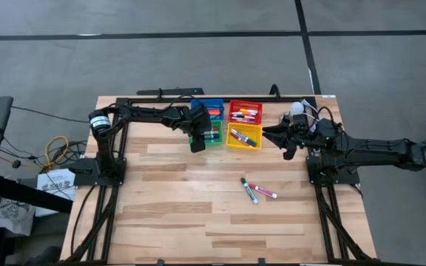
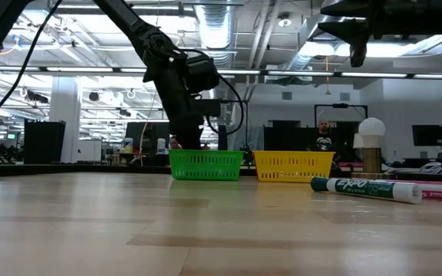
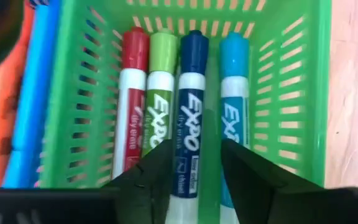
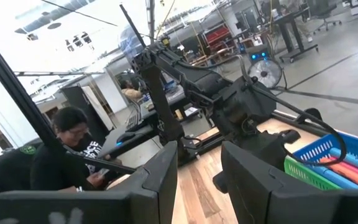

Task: Pick & Place Markers
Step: Put the blue marker into the green bin, then put the white and pink marker into the green bin

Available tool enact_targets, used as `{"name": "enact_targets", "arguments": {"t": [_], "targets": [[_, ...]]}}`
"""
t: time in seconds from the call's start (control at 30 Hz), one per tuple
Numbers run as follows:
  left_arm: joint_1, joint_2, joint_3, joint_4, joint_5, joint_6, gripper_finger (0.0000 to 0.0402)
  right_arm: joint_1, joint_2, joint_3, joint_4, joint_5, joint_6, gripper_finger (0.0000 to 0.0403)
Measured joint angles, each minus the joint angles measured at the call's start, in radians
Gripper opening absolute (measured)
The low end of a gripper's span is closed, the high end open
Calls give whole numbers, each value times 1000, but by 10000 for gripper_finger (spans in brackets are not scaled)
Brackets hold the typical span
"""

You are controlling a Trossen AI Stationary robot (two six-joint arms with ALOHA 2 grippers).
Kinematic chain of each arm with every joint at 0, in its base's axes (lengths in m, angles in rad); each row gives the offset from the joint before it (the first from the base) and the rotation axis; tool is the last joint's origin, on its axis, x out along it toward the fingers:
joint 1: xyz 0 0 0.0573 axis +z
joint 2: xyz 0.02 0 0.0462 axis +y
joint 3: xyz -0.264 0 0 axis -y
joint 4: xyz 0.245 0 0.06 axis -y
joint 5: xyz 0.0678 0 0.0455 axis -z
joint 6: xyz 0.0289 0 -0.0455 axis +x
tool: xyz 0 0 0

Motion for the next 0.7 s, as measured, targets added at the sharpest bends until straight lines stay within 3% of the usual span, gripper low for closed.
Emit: {"name": "enact_targets", "arguments": {"t": [0.2,0.4,0.5,0.7], "targets": [[-8,-107,0,2,-47,-31,170,0,0,0,-57,0,0,115],[-35,-314,0,12,-42,-224,186,0,0,0,-146,-51,0,115],[-69,-406,1,27,-16,-303,186,11,0,0,-137,-104,0,115],[-191,-505,1,68,-4,-369,186,91,0,0,-118,-108,-21,115]]}}
